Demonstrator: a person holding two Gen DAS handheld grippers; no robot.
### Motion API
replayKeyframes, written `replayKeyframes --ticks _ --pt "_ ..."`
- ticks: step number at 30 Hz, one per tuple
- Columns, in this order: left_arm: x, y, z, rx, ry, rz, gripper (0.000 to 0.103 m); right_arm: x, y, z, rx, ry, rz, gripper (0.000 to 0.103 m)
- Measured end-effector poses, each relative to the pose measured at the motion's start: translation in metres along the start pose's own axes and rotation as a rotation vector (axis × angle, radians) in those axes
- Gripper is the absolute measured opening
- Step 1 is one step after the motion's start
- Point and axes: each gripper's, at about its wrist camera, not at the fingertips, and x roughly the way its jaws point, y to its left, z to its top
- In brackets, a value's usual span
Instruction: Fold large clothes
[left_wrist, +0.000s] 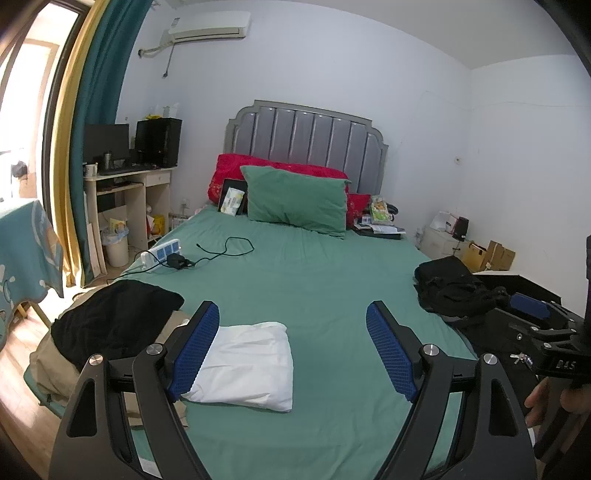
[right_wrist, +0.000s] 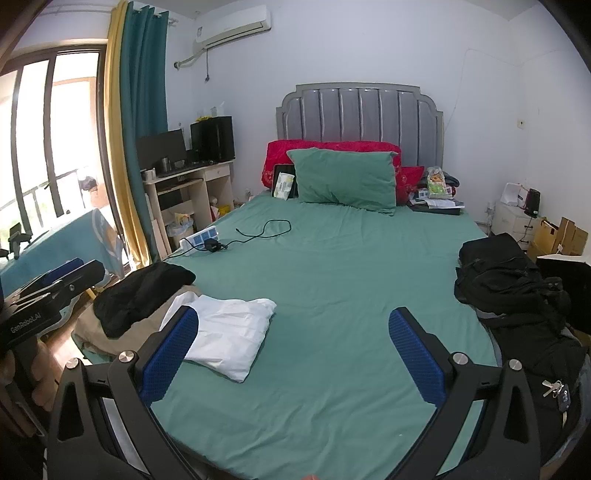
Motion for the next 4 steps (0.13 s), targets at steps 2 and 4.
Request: replayKeyframes --ticks 2,4 --pt "0.0013 0.0000 -0.0020 0.003 0.008 -0.008 0.085 0.0008 -0.0003 -0.0012 -0.001 0.004 0.001 0.102" --pt "0.0038 0.0000 -0.0040 0.004 0.019 -0.022 0.085 0.0016 -0.0002 -0.0027 -0.003 0.008 0.001 0.102"
